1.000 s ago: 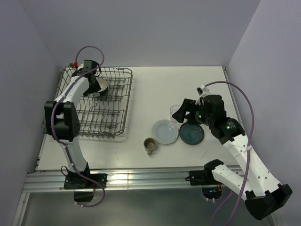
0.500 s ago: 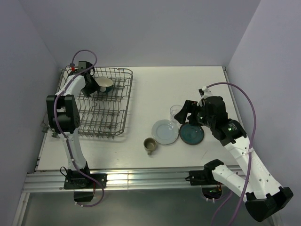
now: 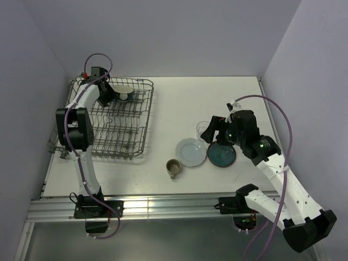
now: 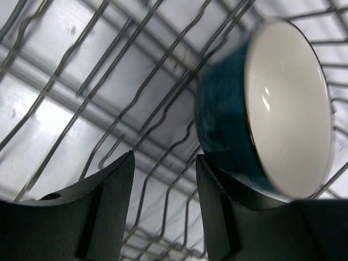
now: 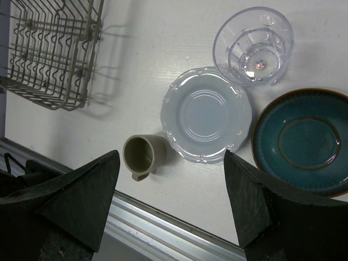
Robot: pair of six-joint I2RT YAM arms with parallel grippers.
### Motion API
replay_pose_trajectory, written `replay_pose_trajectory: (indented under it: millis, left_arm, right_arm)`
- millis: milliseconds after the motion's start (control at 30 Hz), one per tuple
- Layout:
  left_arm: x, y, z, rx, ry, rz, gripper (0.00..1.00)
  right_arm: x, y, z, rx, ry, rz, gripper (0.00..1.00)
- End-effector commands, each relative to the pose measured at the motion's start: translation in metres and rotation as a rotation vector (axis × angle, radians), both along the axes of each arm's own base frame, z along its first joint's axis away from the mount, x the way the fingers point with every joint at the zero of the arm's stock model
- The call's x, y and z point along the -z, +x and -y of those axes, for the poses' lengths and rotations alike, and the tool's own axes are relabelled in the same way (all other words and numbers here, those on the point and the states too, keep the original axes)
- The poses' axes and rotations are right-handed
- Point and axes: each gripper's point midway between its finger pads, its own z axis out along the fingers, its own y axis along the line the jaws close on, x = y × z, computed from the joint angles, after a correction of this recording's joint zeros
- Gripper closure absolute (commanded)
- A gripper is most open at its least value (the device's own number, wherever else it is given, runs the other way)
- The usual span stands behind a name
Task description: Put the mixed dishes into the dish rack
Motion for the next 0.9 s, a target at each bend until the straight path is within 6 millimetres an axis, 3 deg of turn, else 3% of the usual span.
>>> replay_pose_trajectory:
  millis: [0,267,367,433,467,567,867]
  left_arm:
    - [-0.017,0.031,-0.008,-0.016,-0.018,0.082,0.45]
    - [-0.028,0.055,-0.006,-0.013,-0.075,0.15,0.44]
    - [-0.023,0.049,0.0,0.006,-0.111,0.131,0.45]
    - [-0.034,0.047,0.001,-0.002,-0.124,0.169,0.44]
    - [-0.026,0.04,0.001,-0.008,-0.129,0.153,0.43]
    - [-0.032,0.033,0.0,-0.025,-0.155,0.166,0.43]
    - [-0.06,0.038,0.001,-0.038,-0.182,0.233,0.43]
  right_arm:
    - [-0.002,0.007,0.0,-0.002,-0.005,0.031,0.16]
    - [0.012,0.011,-0.001,-0.002,-0.016,0.002,0.16]
    - [0.015,0.013,-0.004,-0.008,-0.009,-0.007,0.16]
    - [0.015,0.014,-0.005,-0.008,-0.008,-0.009,0.16]
    - [0.015,0.014,-0.005,-0.008,-0.008,-0.009,0.16]
    - [0.014,0.014,-0.005,-0.005,-0.005,-0.002,0.16]
    - [0.019,0.01,-0.001,0.002,-0.015,-0.008,0.16]
